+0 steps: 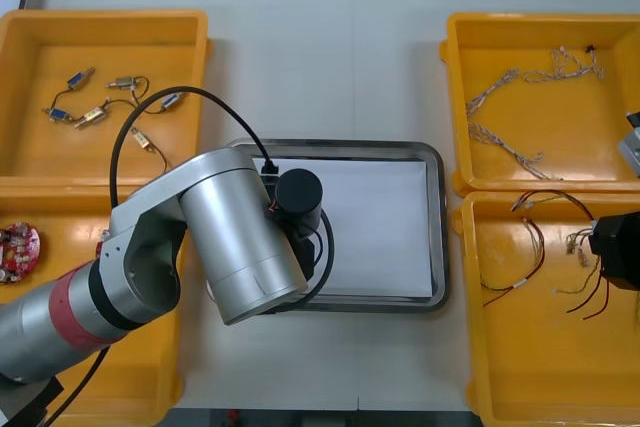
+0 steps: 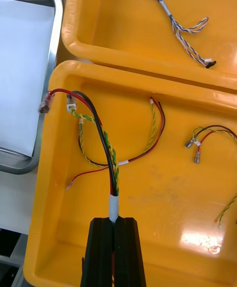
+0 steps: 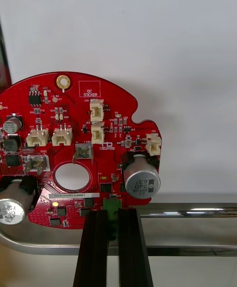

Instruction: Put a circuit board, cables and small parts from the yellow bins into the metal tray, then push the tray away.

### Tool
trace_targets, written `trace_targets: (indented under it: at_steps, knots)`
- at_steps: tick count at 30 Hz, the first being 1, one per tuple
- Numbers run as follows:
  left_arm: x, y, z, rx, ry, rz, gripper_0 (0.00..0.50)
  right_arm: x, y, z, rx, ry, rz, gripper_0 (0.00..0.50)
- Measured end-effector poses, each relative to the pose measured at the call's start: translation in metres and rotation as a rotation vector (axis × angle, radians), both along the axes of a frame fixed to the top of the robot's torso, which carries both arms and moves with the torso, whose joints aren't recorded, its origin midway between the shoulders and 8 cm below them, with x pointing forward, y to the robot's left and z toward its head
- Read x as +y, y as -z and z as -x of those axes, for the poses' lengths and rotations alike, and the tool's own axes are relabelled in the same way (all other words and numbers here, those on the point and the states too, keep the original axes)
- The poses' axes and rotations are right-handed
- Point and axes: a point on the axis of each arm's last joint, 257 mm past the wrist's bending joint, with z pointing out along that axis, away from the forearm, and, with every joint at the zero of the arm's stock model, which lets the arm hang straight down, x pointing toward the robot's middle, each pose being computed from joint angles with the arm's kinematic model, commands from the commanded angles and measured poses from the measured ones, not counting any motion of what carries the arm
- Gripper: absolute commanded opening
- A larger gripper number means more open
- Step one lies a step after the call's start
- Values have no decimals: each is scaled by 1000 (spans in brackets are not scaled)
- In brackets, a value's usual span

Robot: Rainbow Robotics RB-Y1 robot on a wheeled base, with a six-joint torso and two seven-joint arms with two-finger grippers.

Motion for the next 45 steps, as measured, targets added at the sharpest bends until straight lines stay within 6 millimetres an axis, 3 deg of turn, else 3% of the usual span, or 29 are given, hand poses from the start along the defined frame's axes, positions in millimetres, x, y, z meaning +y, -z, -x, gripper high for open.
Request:
trace_targets:
  at_steps: [10,38,39,40,43,45]
  knots:
    - [-13,6,5,-3,38,7,0,6,-12,-3,-15,-50,14,0]
    - [-1,19,-10,-30,0,-32,0,14,-17,-7,-26,-87,36,0]
    - [-1,19,-10,-30,0,-32,26,14,-17,-7,-25,-88,37,0]
    - [-1,19,-10,-30,0,-32,119,14,-16,-7,-24,-88,38,0]
    - [-1,19,-10,-31,0,-32,300,14,-15,-7,-23,-87,43,0]
    - [-1,19,-10,-31,0,-32,378,14,-14,-8,-23,-85,46,0]
